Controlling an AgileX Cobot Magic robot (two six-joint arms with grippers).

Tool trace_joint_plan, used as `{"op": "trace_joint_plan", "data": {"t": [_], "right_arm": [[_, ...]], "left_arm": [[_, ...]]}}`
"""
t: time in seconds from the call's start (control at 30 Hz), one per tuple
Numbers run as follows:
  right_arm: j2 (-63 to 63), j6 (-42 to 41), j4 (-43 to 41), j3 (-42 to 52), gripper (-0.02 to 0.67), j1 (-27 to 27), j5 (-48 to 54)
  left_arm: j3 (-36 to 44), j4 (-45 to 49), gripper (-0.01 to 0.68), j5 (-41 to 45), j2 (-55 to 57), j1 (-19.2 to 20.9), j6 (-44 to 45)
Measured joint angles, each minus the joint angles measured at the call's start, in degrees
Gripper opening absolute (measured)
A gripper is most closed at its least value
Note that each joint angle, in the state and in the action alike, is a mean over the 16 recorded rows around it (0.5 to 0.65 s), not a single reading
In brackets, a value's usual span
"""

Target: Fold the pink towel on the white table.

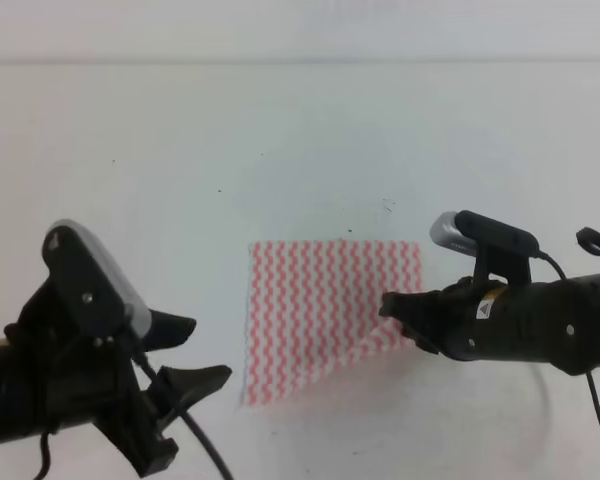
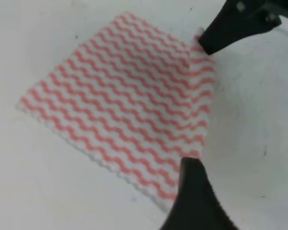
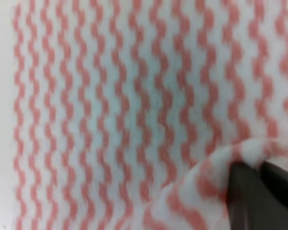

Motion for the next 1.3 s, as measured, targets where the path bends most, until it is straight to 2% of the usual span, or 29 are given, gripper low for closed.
{"op": "trace_joint_plan", "data": {"t": [0.17,0.37,0.63,0.97,1.3], "right_arm": [[0.65,0.0,0.0,0.0,-0.016,0.0,-1.02],[0.81,0.02,0.0,0.0,-0.016,0.0,-2.21],[0.81,0.02,0.0,0.0,-0.016,0.0,-3.29],[0.81,0.02,-0.33,0.0,-0.016,0.0,-3.83],[0.81,0.02,-1.21,0.01,-0.016,0.0,-3.76]], "left_arm": [[-0.03,-3.11,0.414,-0.05,2.27,-0.09,6.99],[-0.09,-5.62,0.418,-0.95,7.24,-1.29,17.16],[-0.1,-6.53,0.419,-7.77,15.01,-5.89,27.33],[-0.94,-8.67,0.42,-18.22,22.96,-10.8,32.62],[-2.82,-11.03,0.419,-20.53,28.37,-11.31,34.81]]}}
